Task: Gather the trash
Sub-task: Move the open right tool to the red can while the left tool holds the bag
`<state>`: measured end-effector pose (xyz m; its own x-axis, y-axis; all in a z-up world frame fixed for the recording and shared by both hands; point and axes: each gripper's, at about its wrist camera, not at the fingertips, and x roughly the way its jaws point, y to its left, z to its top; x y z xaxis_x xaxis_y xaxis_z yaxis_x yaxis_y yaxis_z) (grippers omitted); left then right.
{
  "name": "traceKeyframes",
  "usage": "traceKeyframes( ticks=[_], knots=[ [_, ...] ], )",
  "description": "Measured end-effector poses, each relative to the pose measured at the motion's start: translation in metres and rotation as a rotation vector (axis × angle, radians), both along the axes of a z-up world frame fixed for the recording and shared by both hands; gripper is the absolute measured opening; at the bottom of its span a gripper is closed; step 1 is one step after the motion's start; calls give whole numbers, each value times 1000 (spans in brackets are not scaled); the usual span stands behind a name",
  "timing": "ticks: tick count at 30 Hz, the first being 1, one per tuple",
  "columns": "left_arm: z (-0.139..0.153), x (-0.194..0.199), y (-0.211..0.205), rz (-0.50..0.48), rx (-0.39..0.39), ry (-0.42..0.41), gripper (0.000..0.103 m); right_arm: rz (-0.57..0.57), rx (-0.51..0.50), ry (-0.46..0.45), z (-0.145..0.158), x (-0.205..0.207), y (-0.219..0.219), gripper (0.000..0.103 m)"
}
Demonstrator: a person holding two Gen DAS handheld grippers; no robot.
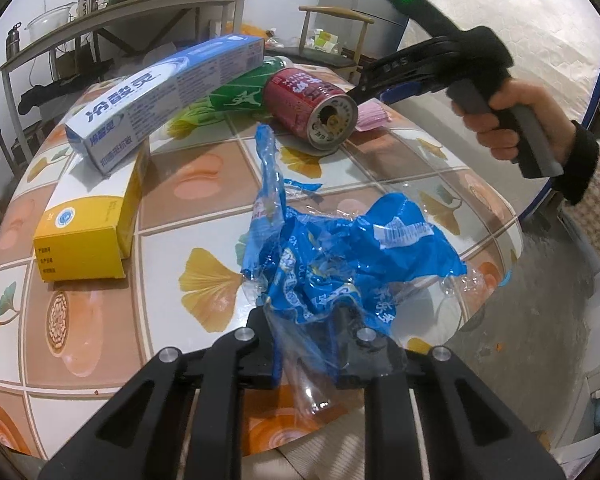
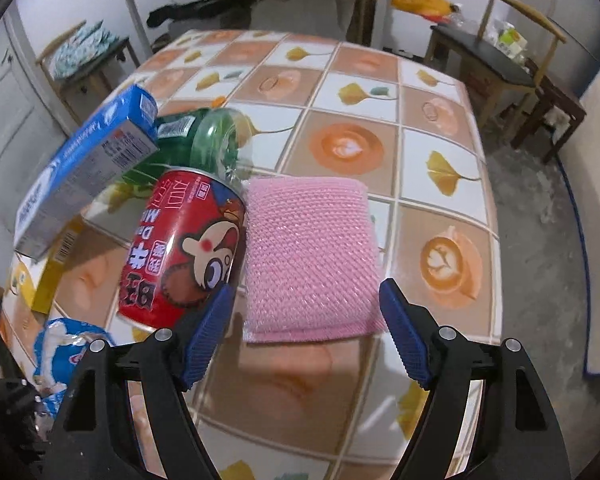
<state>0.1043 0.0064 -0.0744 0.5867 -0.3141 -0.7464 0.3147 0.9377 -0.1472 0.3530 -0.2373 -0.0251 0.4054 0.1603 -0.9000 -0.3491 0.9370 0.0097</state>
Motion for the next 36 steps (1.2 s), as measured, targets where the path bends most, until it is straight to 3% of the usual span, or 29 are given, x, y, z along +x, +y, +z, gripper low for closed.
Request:
traceKeyframes(
  ticks=[6,10,14,15,17,23,25,34,36],
  knots=[
    [0,1,0,2,-3,2,15,15,-65,-14,-7,0,4,72],
    [0,1,0,3,-2,2,15,8,-79,-15,-6,-10,-4,63],
    [-1,1,0,4,-2,3,15,-16,-75,28,-7,-20,-18,43],
    [-1,1,0,5,-2,4,15,-22,-66,40,-7,-22,-22,42],
    [-1,1,0,6,-2,4,15,-30,-49,34,-4,-26,-30,43],
    [0,2,0,10,-3,10,15,-5,-32,-35,14,-25,-34,66],
    [0,2,0,11,-3,11,15,-6,-24,-40,17,-24,-32,66],
    [1,1,0,13,0,8,15,8,340,102,35,-18,-6,66],
    [1,1,-1,14,0,7,15,4,369,138,33,-13,3,66]
  ],
)
